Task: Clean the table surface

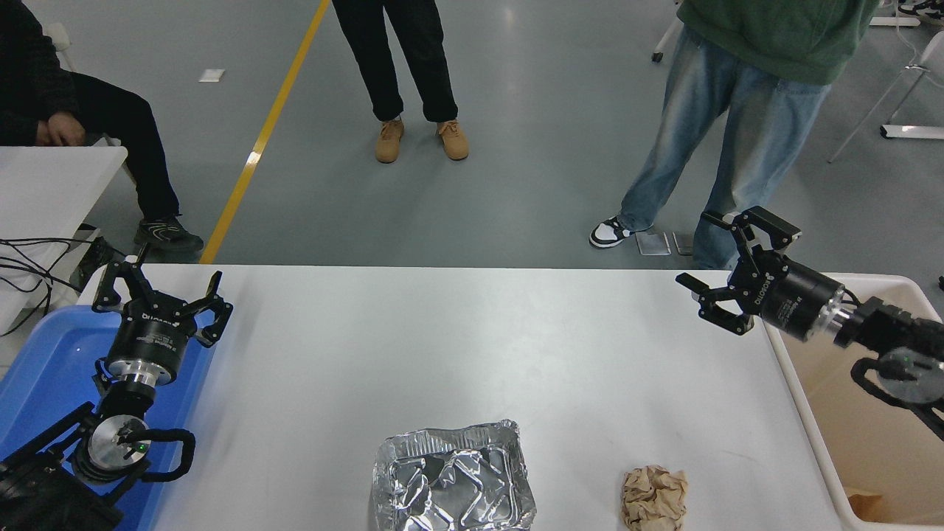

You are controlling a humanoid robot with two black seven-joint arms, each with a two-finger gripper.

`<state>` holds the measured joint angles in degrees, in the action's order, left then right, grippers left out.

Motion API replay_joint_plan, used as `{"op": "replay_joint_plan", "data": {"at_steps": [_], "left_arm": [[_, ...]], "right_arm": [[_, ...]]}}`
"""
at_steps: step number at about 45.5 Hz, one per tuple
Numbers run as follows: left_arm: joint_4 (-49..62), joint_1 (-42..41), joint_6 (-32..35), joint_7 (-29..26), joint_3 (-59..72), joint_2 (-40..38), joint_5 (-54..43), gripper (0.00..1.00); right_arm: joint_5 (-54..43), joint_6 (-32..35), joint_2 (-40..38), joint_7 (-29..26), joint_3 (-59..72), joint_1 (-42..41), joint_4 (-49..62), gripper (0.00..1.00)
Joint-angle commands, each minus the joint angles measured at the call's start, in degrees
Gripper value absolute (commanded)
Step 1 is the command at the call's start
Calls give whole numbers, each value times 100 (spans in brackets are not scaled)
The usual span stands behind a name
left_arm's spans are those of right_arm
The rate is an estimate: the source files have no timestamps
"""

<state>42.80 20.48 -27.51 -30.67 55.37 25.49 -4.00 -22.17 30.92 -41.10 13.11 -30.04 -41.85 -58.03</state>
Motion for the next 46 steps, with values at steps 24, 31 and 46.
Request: {"op": "replay_joint_plan", "data": {"at_steps": [24, 31, 46], "left_arm": [[0, 0, 0, 0, 0, 0, 4, 99], [0, 0, 0, 0, 0, 0, 4, 99], [0, 0, 0, 0, 0, 0, 4, 99]], "right_arm": [[-3407, 10, -434, -300, 129, -982, -2397, 100], [-3733, -33, -319, -590, 832, -1456, -2660, 100], [-4603, -34, 181, -827, 1527, -1879, -2828, 100]]}}
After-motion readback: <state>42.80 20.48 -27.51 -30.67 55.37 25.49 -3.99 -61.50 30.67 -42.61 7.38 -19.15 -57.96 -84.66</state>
